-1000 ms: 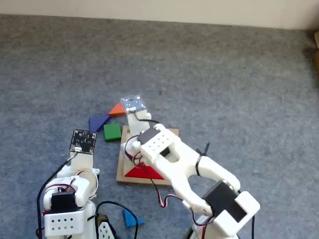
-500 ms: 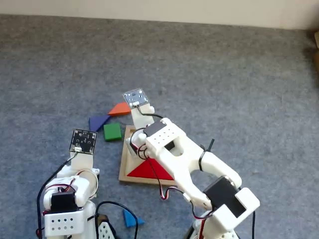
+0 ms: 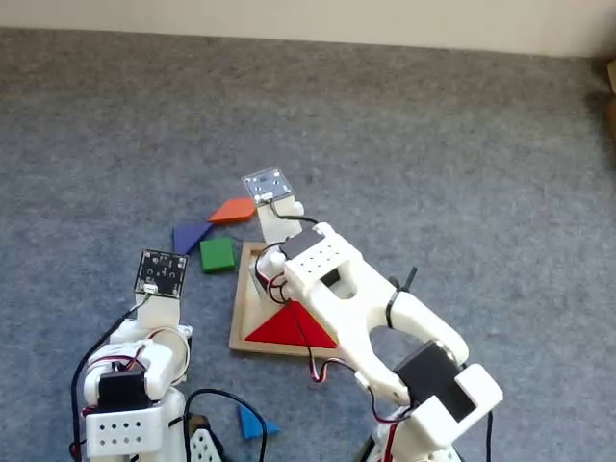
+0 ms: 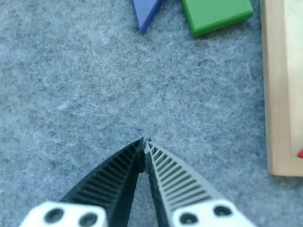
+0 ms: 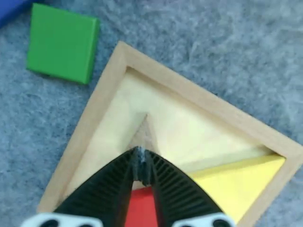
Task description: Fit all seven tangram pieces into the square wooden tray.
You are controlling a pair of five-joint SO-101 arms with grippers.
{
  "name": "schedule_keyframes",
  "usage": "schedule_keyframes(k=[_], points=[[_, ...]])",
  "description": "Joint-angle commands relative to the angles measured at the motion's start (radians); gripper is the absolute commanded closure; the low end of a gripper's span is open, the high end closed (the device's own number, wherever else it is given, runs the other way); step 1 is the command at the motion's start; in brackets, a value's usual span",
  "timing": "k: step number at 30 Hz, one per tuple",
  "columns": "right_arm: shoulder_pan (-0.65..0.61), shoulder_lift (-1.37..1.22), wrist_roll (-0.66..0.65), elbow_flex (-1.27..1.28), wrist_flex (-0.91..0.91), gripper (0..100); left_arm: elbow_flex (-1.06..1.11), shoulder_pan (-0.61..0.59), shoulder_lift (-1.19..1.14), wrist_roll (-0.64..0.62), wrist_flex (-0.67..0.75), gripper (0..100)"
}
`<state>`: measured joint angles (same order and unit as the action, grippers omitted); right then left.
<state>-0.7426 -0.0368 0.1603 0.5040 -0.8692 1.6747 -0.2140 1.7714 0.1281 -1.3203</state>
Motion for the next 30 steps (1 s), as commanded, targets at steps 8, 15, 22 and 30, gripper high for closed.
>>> schedule_keyframes(k=[8,15,22,30], points=[[0.007,-0.054,-0.014,-0.010,-0.005,99.4,0.021,0.012,0.053,0.006,-0.006,99],[0.007,-0.180,-0.020,-0.105,0.012,99.4,0.021,0.012,0.053,0.006,-0.006,99],[0.030,-0.225,-0.020,-0.185,0.012,99.4,0.021,0.012,0.053,0.006,-0.006,99],[0.151,-0.231,-0.213,-0.188,0.012,99.4,0.021,0.012,0.053,0.006,-0.006,99]])
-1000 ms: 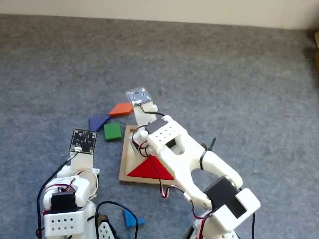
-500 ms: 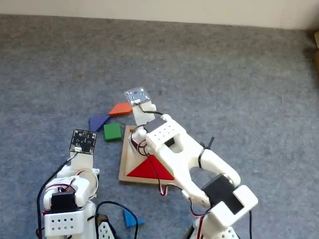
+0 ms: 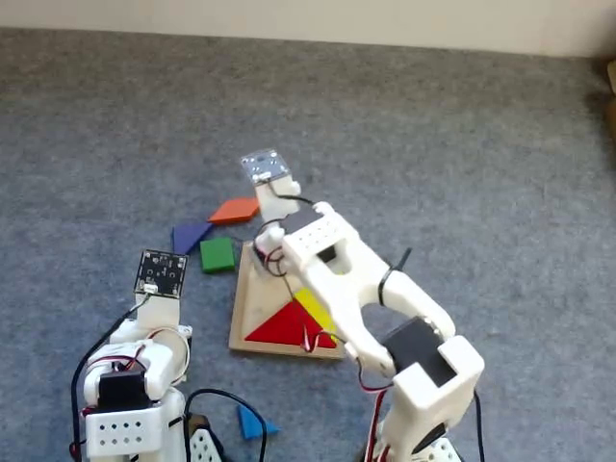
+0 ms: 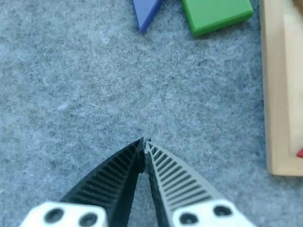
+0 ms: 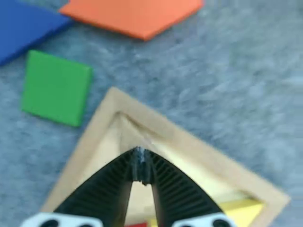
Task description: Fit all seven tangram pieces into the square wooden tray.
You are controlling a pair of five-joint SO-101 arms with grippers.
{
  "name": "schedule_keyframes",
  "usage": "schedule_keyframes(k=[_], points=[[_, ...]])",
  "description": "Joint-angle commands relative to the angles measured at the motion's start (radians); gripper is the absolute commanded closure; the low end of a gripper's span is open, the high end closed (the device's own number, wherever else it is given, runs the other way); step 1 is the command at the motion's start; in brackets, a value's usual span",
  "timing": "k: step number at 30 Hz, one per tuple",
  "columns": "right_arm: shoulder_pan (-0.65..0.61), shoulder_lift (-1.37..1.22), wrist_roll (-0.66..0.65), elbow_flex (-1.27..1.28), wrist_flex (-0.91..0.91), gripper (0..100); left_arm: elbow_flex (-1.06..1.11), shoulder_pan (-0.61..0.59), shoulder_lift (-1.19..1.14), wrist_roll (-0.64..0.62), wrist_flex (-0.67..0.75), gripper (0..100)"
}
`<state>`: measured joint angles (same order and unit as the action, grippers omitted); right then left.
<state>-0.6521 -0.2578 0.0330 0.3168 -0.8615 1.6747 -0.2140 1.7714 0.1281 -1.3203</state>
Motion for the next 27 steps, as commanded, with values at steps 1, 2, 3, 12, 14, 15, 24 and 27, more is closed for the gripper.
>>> schedule_keyframes(k=[1,2,3,12,14,15,24,27], points=[[0.071,-0.010,-0.107,-0.001,0.002,99.4,0.021,0.012,0.053,0.006,-0.006,99],[0.082,-0.010,-0.127,-0.001,0.002,99.4,0.021,0.012,0.053,0.006,-0.006,99],[0.091,-0.008,-0.146,-0.001,0.002,99.4,0.021,0.012,0.053,0.006,-0.006,99],[0.199,-0.005,-0.201,-0.005,-0.045,99.4,0.021,0.012,0.053,0.006,-0.006,99],[0.222,-0.005,-0.201,-0.005,-0.088,99.4,0.021,0.012,0.053,0.006,-0.006,99],[0.231,-0.005,-0.201,-0.005,-0.108,99.4,0.021,0.012,0.053,0.006,-0.006,99],[0.211,0.128,-0.196,-0.001,-0.182,99.4,0.021,0.012,0.053,0.006,-0.006,99],[0.174,0.217,-0.195,0.002,-0.177,99.4,0.021,0.012,0.053,0.006,-0.006,99]])
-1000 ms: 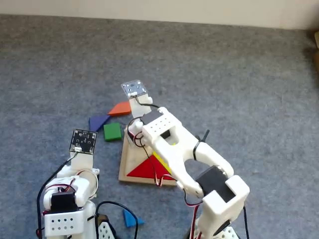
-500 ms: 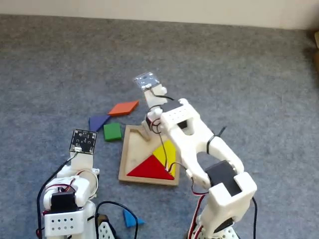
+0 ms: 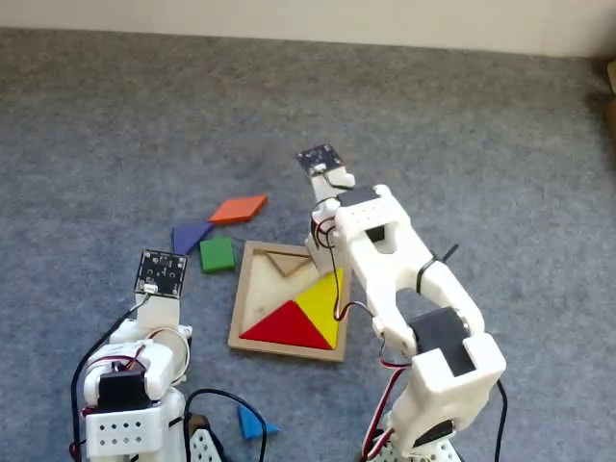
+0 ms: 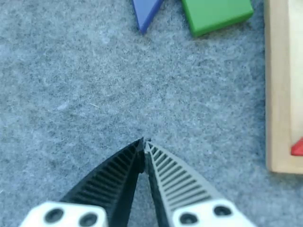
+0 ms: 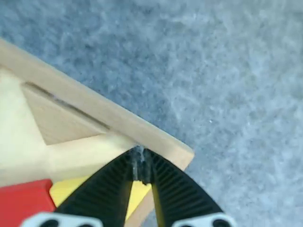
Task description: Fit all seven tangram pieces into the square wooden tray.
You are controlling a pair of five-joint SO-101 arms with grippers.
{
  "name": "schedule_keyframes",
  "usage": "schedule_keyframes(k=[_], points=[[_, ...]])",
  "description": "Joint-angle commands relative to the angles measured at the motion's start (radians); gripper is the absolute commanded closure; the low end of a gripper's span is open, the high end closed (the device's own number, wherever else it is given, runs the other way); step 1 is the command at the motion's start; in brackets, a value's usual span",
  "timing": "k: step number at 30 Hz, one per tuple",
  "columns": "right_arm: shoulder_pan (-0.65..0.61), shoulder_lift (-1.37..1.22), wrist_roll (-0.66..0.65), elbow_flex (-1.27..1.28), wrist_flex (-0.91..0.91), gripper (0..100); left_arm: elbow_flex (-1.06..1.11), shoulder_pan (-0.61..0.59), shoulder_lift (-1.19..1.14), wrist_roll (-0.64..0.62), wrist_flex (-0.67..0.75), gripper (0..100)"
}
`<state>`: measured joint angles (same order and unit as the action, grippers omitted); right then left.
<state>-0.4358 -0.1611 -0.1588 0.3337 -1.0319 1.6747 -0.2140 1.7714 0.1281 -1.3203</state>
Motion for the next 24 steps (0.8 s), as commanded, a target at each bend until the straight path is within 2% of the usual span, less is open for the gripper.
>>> schedule_keyframes(k=[1,12,24], points=[[-0.058,0.140,-0.003,-0.013,-0.010,99.4,0.021,0.012,0.053,0.006,-0.006,99],[-0.229,0.156,-0.003,-0.013,0.041,99.2,0.021,0.012,0.053,0.006,-0.006,99],[-0.245,0.156,-0.003,0.183,0.298,99.2,0.021,0.012,0.053,0.006,-0.006,99]])
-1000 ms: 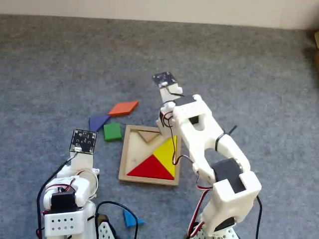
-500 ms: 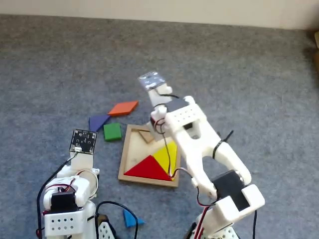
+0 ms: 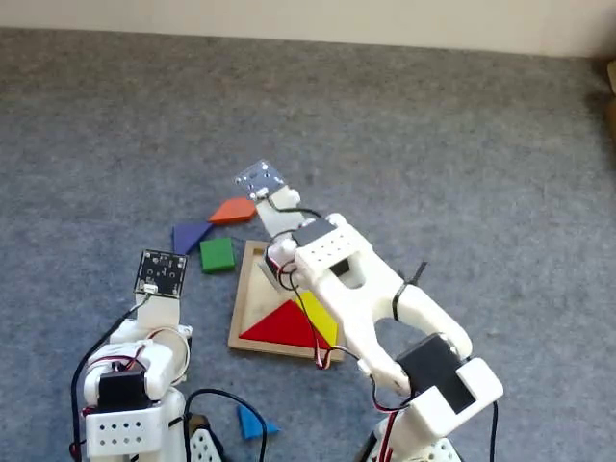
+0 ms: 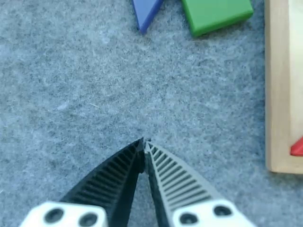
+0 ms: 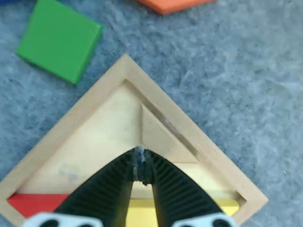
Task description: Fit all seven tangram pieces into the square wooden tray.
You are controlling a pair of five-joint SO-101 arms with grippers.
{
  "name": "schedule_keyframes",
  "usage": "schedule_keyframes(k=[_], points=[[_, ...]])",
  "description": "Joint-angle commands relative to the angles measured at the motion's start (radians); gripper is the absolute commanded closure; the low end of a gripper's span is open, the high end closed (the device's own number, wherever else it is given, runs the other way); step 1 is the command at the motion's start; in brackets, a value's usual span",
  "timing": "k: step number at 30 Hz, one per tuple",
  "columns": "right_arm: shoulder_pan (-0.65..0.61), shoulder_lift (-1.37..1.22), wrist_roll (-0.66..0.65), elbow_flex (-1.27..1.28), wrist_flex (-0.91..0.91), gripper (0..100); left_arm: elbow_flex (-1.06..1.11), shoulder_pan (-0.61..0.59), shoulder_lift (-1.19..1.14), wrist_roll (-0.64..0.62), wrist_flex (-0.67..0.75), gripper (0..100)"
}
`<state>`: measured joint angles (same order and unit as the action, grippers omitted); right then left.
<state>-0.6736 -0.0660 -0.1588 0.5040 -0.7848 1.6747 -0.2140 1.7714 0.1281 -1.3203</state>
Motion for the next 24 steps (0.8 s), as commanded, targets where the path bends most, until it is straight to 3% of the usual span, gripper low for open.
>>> schedule_keyframes(k=[1,13,17,24], points=[[-0.005,0.061,-0.003,0.027,0.059,99.2,0.021,0.012,0.053,0.006,-0.006,99],[0.102,0.071,-0.009,0.084,0.039,99.2,0.021,0.012,0.053,0.006,-0.006,99],[0.099,0.079,-0.006,0.050,-0.071,99.2,0.021,0.012,0.053,0.006,-0.006,99],[0.104,0.188,-0.005,-0.004,-0.081,99.2,0.021,0.012,0.053,0.006,-0.006,99]])
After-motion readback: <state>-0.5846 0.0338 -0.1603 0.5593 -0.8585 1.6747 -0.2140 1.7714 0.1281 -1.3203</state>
